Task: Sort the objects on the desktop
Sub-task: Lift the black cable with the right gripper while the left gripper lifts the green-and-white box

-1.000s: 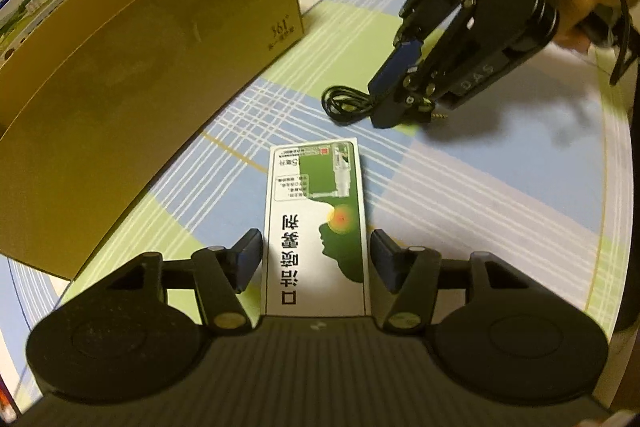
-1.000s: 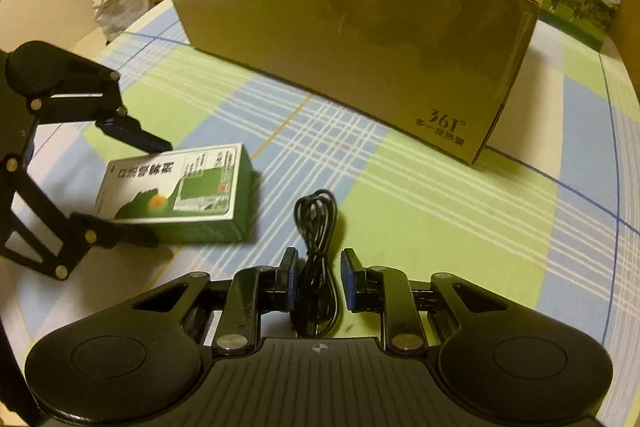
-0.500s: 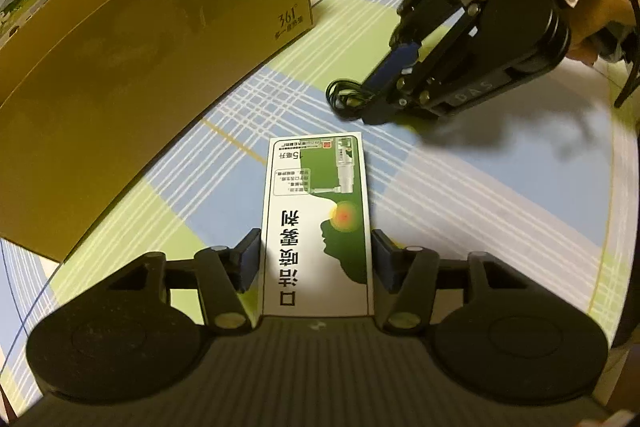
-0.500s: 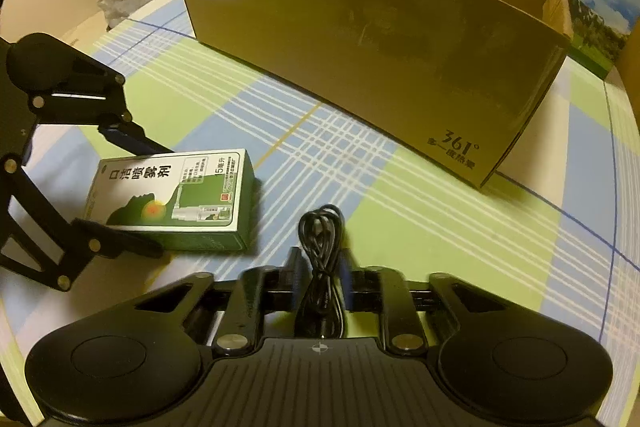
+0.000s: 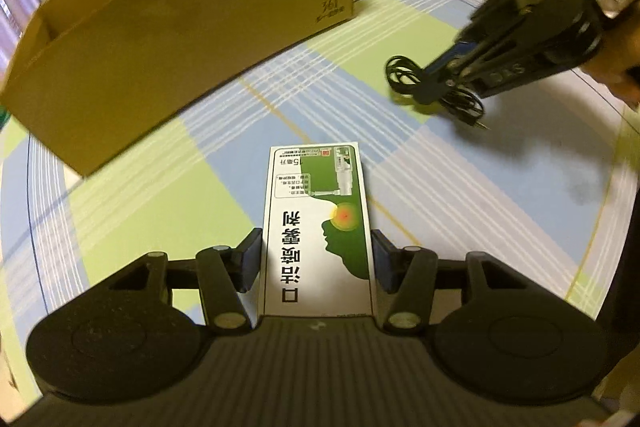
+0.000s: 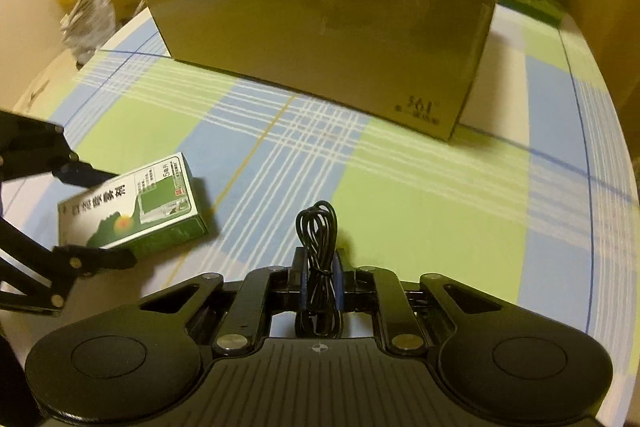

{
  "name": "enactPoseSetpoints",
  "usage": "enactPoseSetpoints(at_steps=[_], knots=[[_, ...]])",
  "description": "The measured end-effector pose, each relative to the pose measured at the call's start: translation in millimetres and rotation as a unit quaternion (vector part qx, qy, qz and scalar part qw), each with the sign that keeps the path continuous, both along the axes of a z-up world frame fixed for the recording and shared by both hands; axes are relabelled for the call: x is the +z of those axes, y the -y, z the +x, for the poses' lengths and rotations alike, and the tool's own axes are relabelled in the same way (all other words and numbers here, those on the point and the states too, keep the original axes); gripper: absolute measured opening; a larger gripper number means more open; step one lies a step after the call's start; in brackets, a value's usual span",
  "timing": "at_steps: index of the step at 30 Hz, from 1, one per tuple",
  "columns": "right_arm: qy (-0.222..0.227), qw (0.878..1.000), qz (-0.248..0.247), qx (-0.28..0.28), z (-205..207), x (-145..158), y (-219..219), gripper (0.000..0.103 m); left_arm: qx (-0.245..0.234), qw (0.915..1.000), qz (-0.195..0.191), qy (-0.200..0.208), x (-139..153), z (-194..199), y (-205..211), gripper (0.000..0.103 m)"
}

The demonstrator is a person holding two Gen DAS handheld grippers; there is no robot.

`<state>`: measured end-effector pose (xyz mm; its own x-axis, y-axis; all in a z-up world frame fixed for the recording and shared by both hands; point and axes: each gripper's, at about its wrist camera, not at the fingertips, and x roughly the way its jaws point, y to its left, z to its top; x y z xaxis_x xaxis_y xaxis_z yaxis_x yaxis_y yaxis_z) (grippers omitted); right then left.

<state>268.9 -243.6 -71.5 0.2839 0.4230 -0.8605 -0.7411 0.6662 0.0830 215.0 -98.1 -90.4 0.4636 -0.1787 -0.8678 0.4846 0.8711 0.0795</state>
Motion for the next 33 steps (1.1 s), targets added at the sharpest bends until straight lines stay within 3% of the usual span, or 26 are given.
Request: enactPoseSetpoints(at_steps=[12,25,33], knots=[[0.010,1.000,-0.020,0.009,-6,-11,-16,0.010,0.030,0.9988,-0.038,-0.004,0,11,-8,0.051],[0.030,0.999,-0.038,0.025,-12,-13,-24,0.010,0.031,0.9992,-0.023,-0.006,-6,13,1,0.050],[0.032,0.999,0.026,-0.003,-5,10,-19,0.009,0.056,0.9978,-0.028,0.024,14,16,0,0.050]])
